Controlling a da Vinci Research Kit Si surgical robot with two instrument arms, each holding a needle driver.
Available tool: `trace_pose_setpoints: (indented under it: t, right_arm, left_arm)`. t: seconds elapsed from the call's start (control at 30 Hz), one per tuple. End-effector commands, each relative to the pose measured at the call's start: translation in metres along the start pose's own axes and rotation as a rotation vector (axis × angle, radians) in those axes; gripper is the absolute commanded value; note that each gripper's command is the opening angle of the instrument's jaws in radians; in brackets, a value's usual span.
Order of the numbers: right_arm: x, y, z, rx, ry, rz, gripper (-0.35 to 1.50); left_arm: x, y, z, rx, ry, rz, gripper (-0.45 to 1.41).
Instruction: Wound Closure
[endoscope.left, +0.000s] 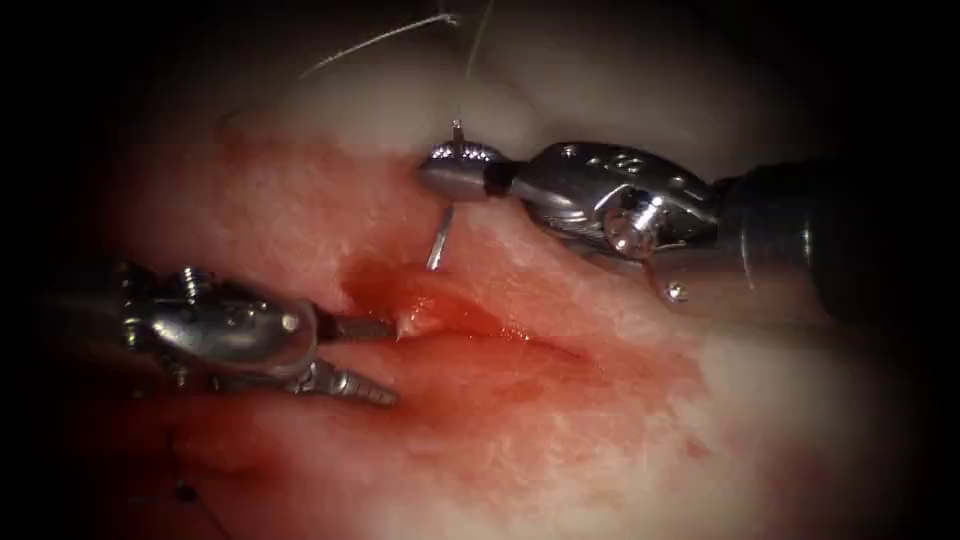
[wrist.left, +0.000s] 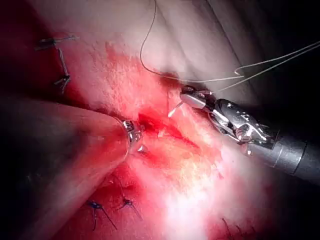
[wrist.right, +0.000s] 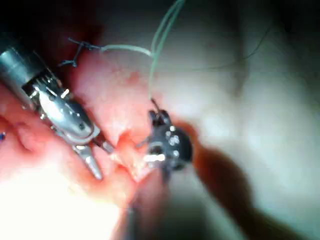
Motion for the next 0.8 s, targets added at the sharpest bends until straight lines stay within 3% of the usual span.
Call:
trace_pose_setpoints:
  t: [0.03, 0.2, 0.4, 0.47, 0.57, 0.6, 0.63, 0.67, 0.73, 0.77, 0.8]
  right_arm:
    - [-0.0005, -0.0001, 0.0015, 0.034, -0.018, 0.052, -0.35]
    - [-0.0028, -0.0004, 0.0035, 0.153, -0.102, 0.285, -0.35]
    - [-0.0037, -0.0017, 0.0044, 0.290, -0.178, 0.448, -0.35]
    - [-0.0038, -0.0024, 0.0046, 0.339, -0.185, 0.489, -0.35]
    - [-0.0029, -0.0027, 0.0046, 0.323, -0.137, 0.483, -0.35]
    - [-0.0026, -0.0026, 0.0045, 0.313, -0.106, 0.435, 0.05]
    - [-0.0023, -0.0025, 0.0044, 0.310, -0.083, 0.411, 0.34]
    - [-0.0018, -0.0021, 0.0043, 0.313, -0.048, 0.342, 0.84]
    - [-0.0008, -0.0017, 0.0044, 0.310, -0.015, 0.180, 1.11]
    - [-0.0006, -0.0015, 0.0044, 0.309, -0.009, 0.140, 1.13]
    - [0.0000, -0.0011, 0.0044, 0.277, 0.029, -0.048, 1.20]
  left_arm:
    - [-0.0002, 0.0002, 0.0010, -0.001, 0.000, 0.001, 0.58]
    - [-0.0002, 0.0002, 0.0010, -0.001, 0.000, 0.001, 0.58]
    - [-0.0002, 0.0001, 0.0011, -0.001, 0.001, 0.001, 0.58]
    - [-0.0002, 0.0001, 0.0011, -0.002, 0.001, 0.001, 0.58]
    - [-0.0002, 0.0001, 0.0010, -0.002, 0.001, 0.001, 0.58]
    - [-0.0002, 0.0001, 0.0010, -0.002, 0.001, 0.001, 0.58]
    - [-0.0002, 0.0001, 0.0010, -0.002, 0.001, 0.001, 0.58]
    - [-0.0002, 0.0002, 0.0010, -0.002, 0.001, 0.002, 0.58]
    - [-0.0002, 0.0002, 0.0010, -0.002, 0.001, 0.002, 0.58]
    - [-0.0002, 0.0002, 0.0010, -0.002, 0.001, 0.002, 0.58]
    - [-0.0002, 0.0002, 0.0010, -0.002, 0.001, 0.002, 0.58]
